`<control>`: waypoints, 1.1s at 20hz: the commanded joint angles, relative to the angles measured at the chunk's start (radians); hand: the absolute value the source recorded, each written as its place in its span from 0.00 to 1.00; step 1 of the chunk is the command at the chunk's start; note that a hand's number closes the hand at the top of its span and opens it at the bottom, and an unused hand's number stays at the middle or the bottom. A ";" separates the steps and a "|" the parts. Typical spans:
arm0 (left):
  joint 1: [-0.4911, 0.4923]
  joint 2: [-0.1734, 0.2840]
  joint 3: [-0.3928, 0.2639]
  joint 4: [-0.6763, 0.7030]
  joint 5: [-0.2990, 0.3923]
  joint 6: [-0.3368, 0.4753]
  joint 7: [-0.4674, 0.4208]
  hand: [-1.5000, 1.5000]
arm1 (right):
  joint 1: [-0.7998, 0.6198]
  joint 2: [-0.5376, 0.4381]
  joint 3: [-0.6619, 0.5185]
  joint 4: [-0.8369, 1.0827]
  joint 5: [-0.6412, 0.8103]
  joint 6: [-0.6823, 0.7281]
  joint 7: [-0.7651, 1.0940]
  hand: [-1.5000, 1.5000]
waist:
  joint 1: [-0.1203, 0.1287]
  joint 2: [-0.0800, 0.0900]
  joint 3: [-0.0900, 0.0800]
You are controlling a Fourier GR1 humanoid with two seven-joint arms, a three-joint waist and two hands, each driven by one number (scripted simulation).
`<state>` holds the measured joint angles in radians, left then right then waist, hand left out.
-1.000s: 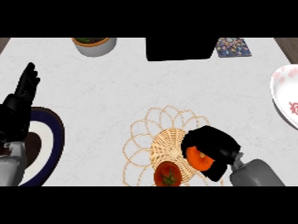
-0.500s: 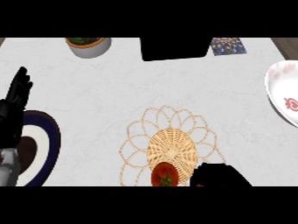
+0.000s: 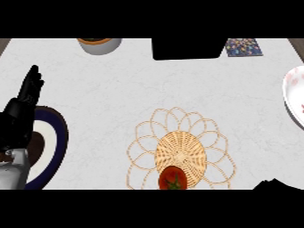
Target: Pick the squash from the placemat and place it in the bowl
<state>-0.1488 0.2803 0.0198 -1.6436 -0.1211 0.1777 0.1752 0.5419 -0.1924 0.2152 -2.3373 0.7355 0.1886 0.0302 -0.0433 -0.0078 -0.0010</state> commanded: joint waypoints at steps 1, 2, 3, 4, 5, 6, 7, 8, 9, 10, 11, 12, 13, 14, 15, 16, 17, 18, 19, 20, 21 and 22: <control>-0.009 0.014 0.014 -0.033 0.032 -0.036 0.024 0.50 | 0.024 0.030 -0.131 -0.171 -0.132 0.013 0.081 1.00 | 0.029 0.005 0.001; -0.061 -0.022 -0.015 0.005 -0.005 0.000 0.033 0.50 | 0.015 0.040 -0.124 -0.199 -0.122 0.021 0.103 1.00 | 0.022 0.006 0.001; -0.042 0.008 0.002 0.020 -0.009 -0.015 0.028 0.50 | -0.053 0.028 -0.236 -0.129 -0.220 0.043 0.093 1.00 | 0.031 0.009 0.001; -0.029 0.002 0.006 0.032 0.018 -0.038 -0.013 0.50 | -0.065 0.045 -0.249 -0.117 -0.236 0.049 0.106 1.00 | 0.032 0.009 0.001; -0.029 -0.024 -0.012 0.011 0.006 -0.014 0.003 0.50 | -0.103 0.057 -0.283 -0.114 -0.245 0.045 0.126 1.00 | 0.033 0.008 0.001; -0.053 -0.016 -0.019 -0.008 -0.015 -0.006 0.045 0.50 | -0.138 0.049 -0.356 -0.041 -0.286 0.031 0.083 1.00 | 0.034 0.008 0.002; -0.025 -0.033 -0.007 0.055 -0.001 -0.008 -0.038 0.50 | -0.181 0.042 -0.393 -0.043 -0.322 0.050 0.107 1.00 | 0.033 0.010 0.001; -0.052 0.002 0.021 0.043 0.026 -0.042 -0.016 0.50 | -0.195 0.053 -0.420 0.024 -0.316 0.008 0.061 1.00 | 0.035 0.008 0.002; -0.113 -0.024 -0.005 0.080 -0.014 -0.006 0.003 0.50 | -0.296 0.007 -0.514 0.133 -0.380 0.023 0.055 1.00 | 0.035 0.013 0.002; -0.036 -0.037 -0.035 -0.007 -0.033 0.003 0.019 0.50 | -0.319 -0.025 -0.571 0.140 -0.425 0.040 0.065 1.00 | 0.045 0.008 0.002; -0.005 -0.021 -0.005 0.006 0.002 -0.023 -0.023 0.50 | -0.365 -0.065 -0.637 0.216 -0.444 0.030 0.043 1.00 | 0.049 0.009 0.002; -0.011 -0.044 -0.041 -0.017 -0.021 -0.015 0.015 0.50 | -0.418 -0.074 -0.639 0.286 -0.425 0.007 0.027 1.00 | 0.051 0.009 0.002; -0.057 -0.006 0.018 0.062 0.015 -0.040 -0.036 0.50 | -0.443 -0.107 -0.716 0.354 -0.523 0.026 -0.003 1.00 | 0.044 0.012 0.002; -0.080 0.000 0.022 0.055 0.006 -0.035 0.003 0.50 | -0.513 -0.154 -0.736 0.386 -0.562 0.058 0.043 1.00 | 0.048 0.011 0.002; -0.056 -0.049 -0.012 0.105 -0.024 -0.008 -0.068 0.50 | -0.477 -0.174 -0.770 0.420 -0.597 0.079 -0.036 1.00 | 0.038 0.010 0.002; -0.113 0.013 0.022 0.002 0.027 -0.066 0.071 0.50 | -0.539 -0.190 -0.738 0.500 -0.447 -0.001 -0.059 1.00 | 0.054 0.010 0.002; -0.066 0.006 0.028 0.047 0.011 -0.053 -0.027 0.50 | -0.593 -0.217 -0.759 0.589 -0.450 -0.014 -0.082 1.00 | 0.058 0.012 0.002; -0.066 -0.034 -0.018 0.025 -0.028 -0.015 0.023 0.50 | -0.598 -0.284 -0.816 0.643 -0.473 0.010 -0.131 1.00 | 0.055 0.011 0.003; -0.108 -0.052 -0.029 0.054 -0.029 -0.013 0.027 0.50 | -0.658 -0.297 -0.789 0.731 -0.422 -0.024 -0.147 1.00 | 0.058 0.014 0.003; -0.065 -0.046 -0.027 0.023 -0.018 -0.025 0.002 0.50 | -0.685 -0.317 -0.796 0.796 -0.381 -0.063 -0.186 1.00 | 0.069 0.015 0.003; -0.084 -0.009 -0.002 0.003 -0.015 -0.039 0.035 0.50 | -0.653 -0.346 -0.818 0.864 -0.371 -0.061 -0.270 1.00 | 0.066 0.014 0.004; -0.063 -0.028 -0.008 0.021 -0.018 -0.032 0.012 0.50 | -0.670 -0.346 -0.792 0.901 -0.317 -0.103 -0.291 1.00 | 0.063 0.014 0.003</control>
<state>-0.2212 0.2550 0.0118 -1.6163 -0.1342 0.1480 0.1876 -0.0602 -0.4640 -0.5504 -1.6429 0.3378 0.1516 -0.1358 0.0155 0.0047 0.0014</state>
